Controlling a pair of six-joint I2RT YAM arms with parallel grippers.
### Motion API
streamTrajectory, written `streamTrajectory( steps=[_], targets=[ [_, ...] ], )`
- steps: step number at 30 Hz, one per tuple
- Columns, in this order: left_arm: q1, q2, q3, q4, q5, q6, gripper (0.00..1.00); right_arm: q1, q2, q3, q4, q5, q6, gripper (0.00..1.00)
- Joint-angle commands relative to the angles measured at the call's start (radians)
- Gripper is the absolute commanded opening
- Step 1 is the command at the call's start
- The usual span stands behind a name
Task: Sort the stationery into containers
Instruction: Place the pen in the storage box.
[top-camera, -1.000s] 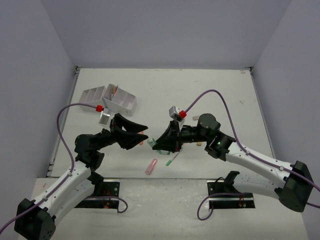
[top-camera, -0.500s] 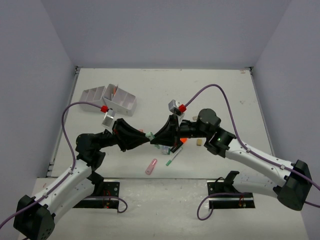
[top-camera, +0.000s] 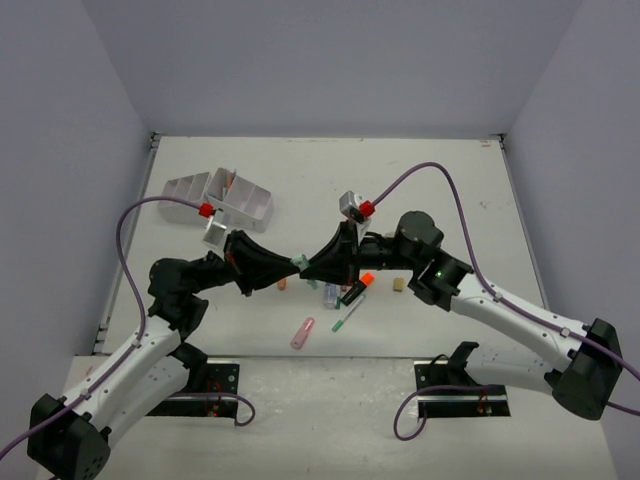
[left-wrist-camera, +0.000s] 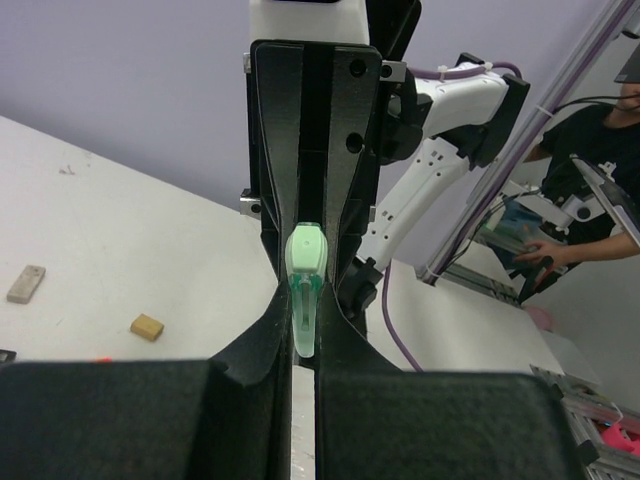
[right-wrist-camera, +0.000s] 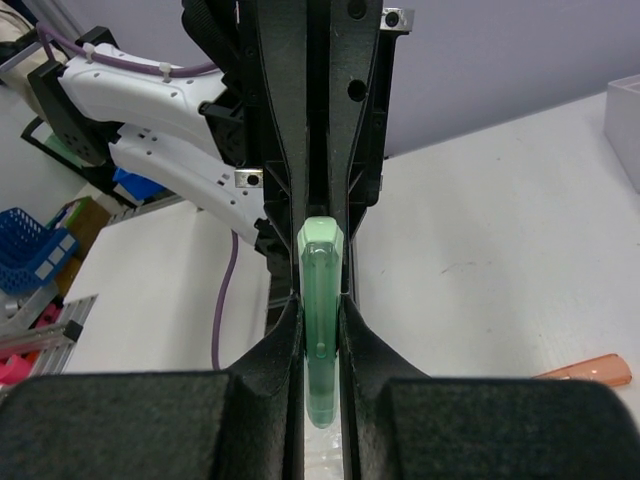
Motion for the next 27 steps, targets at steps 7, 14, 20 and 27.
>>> streamTrajectory(
  steps=[7,14,20,27],
  targets=[
    [-0.007,-0.037,0.097,-0.146,-0.172,0.114,0.00,-0.007,0.025,0.007,-0.030,0.055,-0.009,0.99],
    [-0.003,0.058,0.300,-0.617,-0.750,0.441,0.00,-0.207,-0.124,-0.190,-0.056,0.138,-0.011,0.99],
    [0.035,0.402,0.492,-0.697,-1.358,0.513,0.00,-0.289,-0.347,-0.307,-0.190,0.351,-0.041,0.99],
    [0.170,0.698,0.567,-0.562,-1.455,0.544,0.00,-0.289,-0.440,-0.332,-0.249,0.360,-0.066,0.99]
  ],
)
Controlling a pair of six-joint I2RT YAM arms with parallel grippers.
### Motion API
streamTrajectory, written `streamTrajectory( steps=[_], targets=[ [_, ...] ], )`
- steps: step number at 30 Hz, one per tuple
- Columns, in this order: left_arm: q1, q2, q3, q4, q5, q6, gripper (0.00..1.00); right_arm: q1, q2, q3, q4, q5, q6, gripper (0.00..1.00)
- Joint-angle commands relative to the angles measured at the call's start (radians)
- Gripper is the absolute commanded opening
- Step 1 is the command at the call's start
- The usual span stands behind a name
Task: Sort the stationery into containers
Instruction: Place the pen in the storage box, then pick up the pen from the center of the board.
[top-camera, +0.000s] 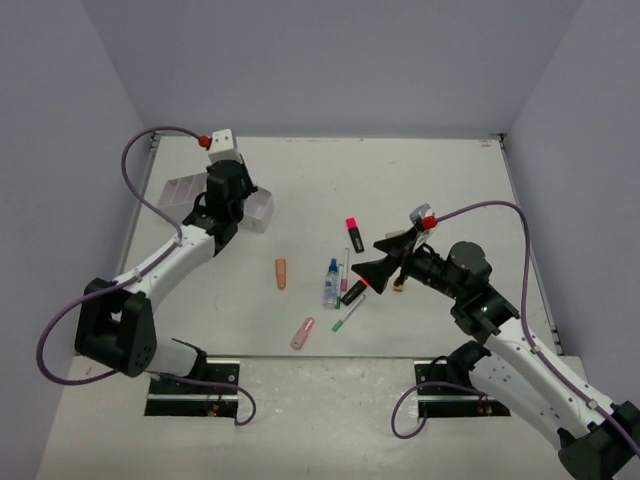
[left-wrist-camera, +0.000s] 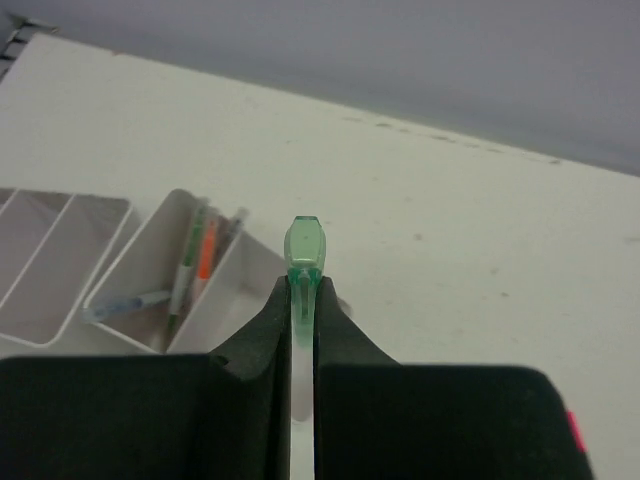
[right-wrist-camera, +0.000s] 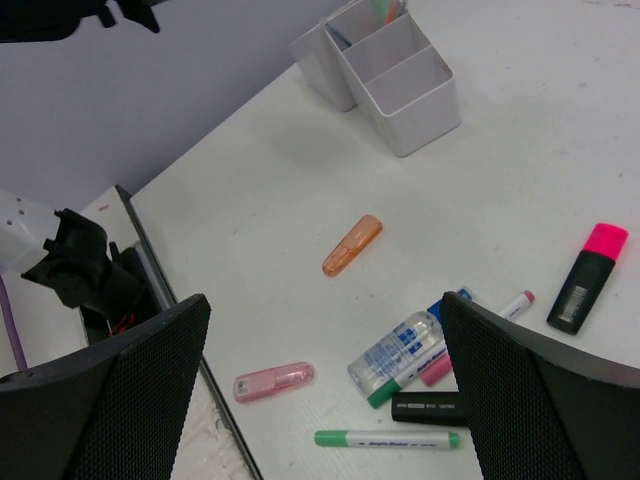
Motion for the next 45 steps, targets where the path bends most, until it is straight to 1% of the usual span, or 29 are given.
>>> streamTrajectory(
  steps=[1,4,8,16,17,18,20,22,25,28,29,31,32,33,35,36,37,38,39,40,41,42,43,45],
  targets=[
    [0.075,0.061,-0.008,0.096,-0.150,0.044,0.00,0.002,-0.030,-0.014,-0.029,0.042,-0.030,0.99],
    [0.080,0.078,-0.042,0.144,-0.168,0.055,0.00,0.002,-0.026,-0.004,-0.018,0.013,-0.033,0.99],
    [0.082,0.102,-0.060,0.157,-0.160,0.070,0.00,0.002,-0.024,0.005,-0.019,-0.019,-0.033,0.99],
    [0.082,0.134,-0.097,0.142,-0.131,0.023,0.00,0.002,-0.072,-0.010,-0.029,-0.015,-0.033,0.99],
    [0.082,0.134,-0.101,0.142,-0.133,0.020,0.04,0.002,-0.070,-0.009,-0.029,-0.016,-0.033,0.99],
    [0.082,0.134,-0.103,0.140,-0.131,0.017,0.22,0.002,-0.067,-0.009,-0.027,-0.019,-0.033,0.99],
    [0.081,0.131,-0.098,0.129,-0.131,0.014,0.47,0.002,-0.050,-0.004,-0.031,-0.020,-0.033,0.99],
    [0.079,0.117,-0.098,0.125,-0.117,0.010,0.51,0.001,-0.026,0.008,-0.038,-0.005,-0.030,0.99],
    [0.068,0.077,-0.096,0.120,-0.091,0.008,0.53,0.002,0.049,0.034,-0.050,0.020,-0.009,0.99],
    [0.031,0.028,-0.075,0.095,-0.087,0.008,0.54,0.038,0.164,0.089,-0.083,0.084,0.038,0.99],
    [0.006,-0.003,-0.069,0.072,-0.097,0.005,0.56,0.095,0.225,0.122,-0.106,0.152,0.059,0.98],
    [-0.053,-0.082,-0.032,-0.015,-0.121,-0.028,0.62,0.207,0.322,0.187,-0.161,0.387,0.100,0.98],
    [-0.071,-0.114,-0.018,-0.056,-0.161,-0.048,0.70,0.248,0.373,0.262,-0.186,0.445,0.131,0.98],
    [-0.085,-0.166,0.005,-0.130,-0.169,-0.092,0.74,0.283,0.461,0.291,-0.220,0.510,0.184,0.97],
    [-0.092,-0.271,0.038,-0.286,-0.157,-0.167,0.86,0.336,0.639,0.407,-0.294,0.583,0.261,0.95],
    [-0.092,-0.320,0.047,-0.341,-0.147,-0.187,0.91,0.359,0.723,0.508,-0.334,0.648,0.275,0.95],
    [-0.092,-0.362,0.053,-0.385,-0.138,-0.198,0.93,0.380,0.798,0.550,-0.373,0.675,0.284,0.95],
    [-0.092,-0.411,0.059,-0.433,-0.126,-0.198,0.95,0.403,0.892,0.608,-0.420,0.691,0.282,0.92],
    [-0.092,-0.469,0.066,-0.490,-0.112,-0.197,0.99,0.430,1.006,0.707,-0.475,0.718,0.275,0.89],
    [-0.092,-0.508,0.073,-0.524,-0.104,-0.189,1.00,0.443,1.078,0.795,-0.505,0.723,0.269,0.83],
    [-0.092,-0.543,0.080,-0.554,-0.097,-0.180,1.00,0.453,1.141,0.872,-0.529,0.723,0.265,0.78],
    [-0.092,-0.572,0.081,-0.576,-0.092,-0.169,1.00,0.460,1.192,0.881,-0.551,0.726,0.268,0.73],
    [-0.092,-0.610,0.082,-0.604,-0.085,-0.156,1.00,0.467,1.252,0.959,-0.577,0.730,0.272,0.68],
    [-0.092,-0.664,0.079,-0.640,-0.082,-0.133,1.00,0.476,1.319,1.019,-0.604,0.722,0.281,0.63]
  ],
)
